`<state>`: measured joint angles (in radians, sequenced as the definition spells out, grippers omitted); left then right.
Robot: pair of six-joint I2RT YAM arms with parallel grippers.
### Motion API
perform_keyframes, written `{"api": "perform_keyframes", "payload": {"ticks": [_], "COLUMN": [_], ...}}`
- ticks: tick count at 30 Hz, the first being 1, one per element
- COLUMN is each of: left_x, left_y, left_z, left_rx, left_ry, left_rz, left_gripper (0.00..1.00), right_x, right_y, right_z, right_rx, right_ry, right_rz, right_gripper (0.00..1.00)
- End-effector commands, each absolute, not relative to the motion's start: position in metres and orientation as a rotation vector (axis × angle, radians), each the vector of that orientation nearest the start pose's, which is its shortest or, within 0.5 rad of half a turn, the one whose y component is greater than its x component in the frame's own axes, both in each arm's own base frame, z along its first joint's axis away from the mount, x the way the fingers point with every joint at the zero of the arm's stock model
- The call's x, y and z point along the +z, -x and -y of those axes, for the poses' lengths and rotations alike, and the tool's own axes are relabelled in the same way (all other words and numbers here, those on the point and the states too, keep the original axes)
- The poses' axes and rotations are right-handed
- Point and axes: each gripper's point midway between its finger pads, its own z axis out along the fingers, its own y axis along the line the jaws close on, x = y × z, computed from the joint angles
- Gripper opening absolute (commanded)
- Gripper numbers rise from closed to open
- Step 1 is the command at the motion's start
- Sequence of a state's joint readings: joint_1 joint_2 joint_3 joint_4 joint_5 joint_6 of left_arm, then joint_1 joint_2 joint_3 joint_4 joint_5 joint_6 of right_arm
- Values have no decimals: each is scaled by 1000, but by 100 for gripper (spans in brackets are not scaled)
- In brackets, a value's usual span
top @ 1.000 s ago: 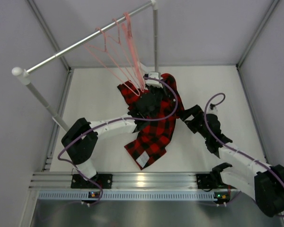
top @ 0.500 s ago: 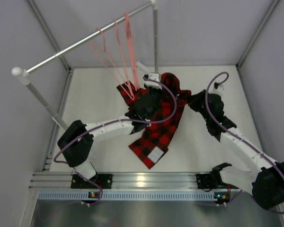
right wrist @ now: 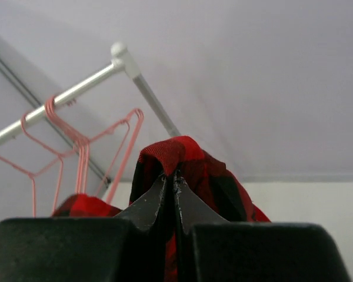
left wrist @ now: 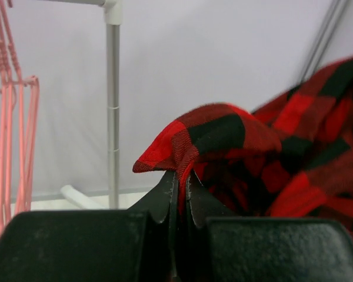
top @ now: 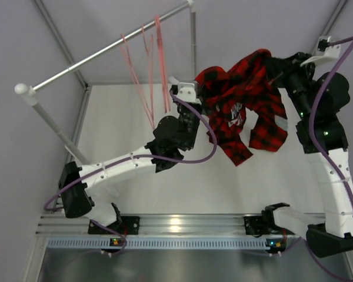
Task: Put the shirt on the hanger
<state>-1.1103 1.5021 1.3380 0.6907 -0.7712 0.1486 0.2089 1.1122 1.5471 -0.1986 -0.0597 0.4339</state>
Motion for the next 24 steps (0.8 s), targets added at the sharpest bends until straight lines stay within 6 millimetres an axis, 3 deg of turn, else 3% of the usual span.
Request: {"api": "perform_keyframes", "payload": {"ticks": [1, 3, 5, 7, 8, 9, 10, 11, 12, 13, 16, 20, 23, 24], "left_x": [446, 426, 407, 385, 357, 344, 337, 314, 306, 301, 271, 272, 278, 271], "left_y": [-316, -317, -314, -307, -303, -299, -292, -286, -280, -267, -243, -234, -235, -236], "left_z": [323, 329, 332, 335, 338, 341, 345, 348, 352, 363, 375, 374, 371, 368], "left_rx": [-322, -305, -321, -393, -403, -450, -500, -519, -564, -643, -695, -595, -551, -534], "left_ry": [-12, -59, -77, -74, -111, -113, -144, -184, -201, -281, -490, -776, -882, -928], "left_rz": [-1274, -1357, -1422, -1483, -1528, -1557, -1573, -1615, -1634, -1649, -1724, -1669, -1596, -1607], "left_gripper": [2, 5, 5, 5, 5, 6, 12, 18, 24, 49, 97, 98, 98, 98], "right_x": [438, 424, 388, 366, 343, 333, 309, 297, 288, 270, 249, 240, 237, 235], "right_y": [-332, -317, -309, -295, -293, -289, -283, -281, -279, -274, -267, -260, -256, -253], "right_z": [-114, -115, -116, -117, -118, -117, -114, -113, -112, -114, -116, -117, -120, -122], "right_rx": [581, 593, 592, 599, 595, 589, 576, 570, 569, 579, 593, 598, 609, 623], "right_ry": [-5, 18, 12, 44, 45, 51, 39, 36, 36, 43, 63, 95, 131, 151], "right_rz": [-1611, -1633, -1732, -1793, -1847, -1866, -1912, -1933, -1952, -1986, -2033, -2047, -2055, -2066], "right_gripper": [0, 0, 0, 0, 0, 0, 0, 0, 0, 0, 0, 0, 0, 0]}}
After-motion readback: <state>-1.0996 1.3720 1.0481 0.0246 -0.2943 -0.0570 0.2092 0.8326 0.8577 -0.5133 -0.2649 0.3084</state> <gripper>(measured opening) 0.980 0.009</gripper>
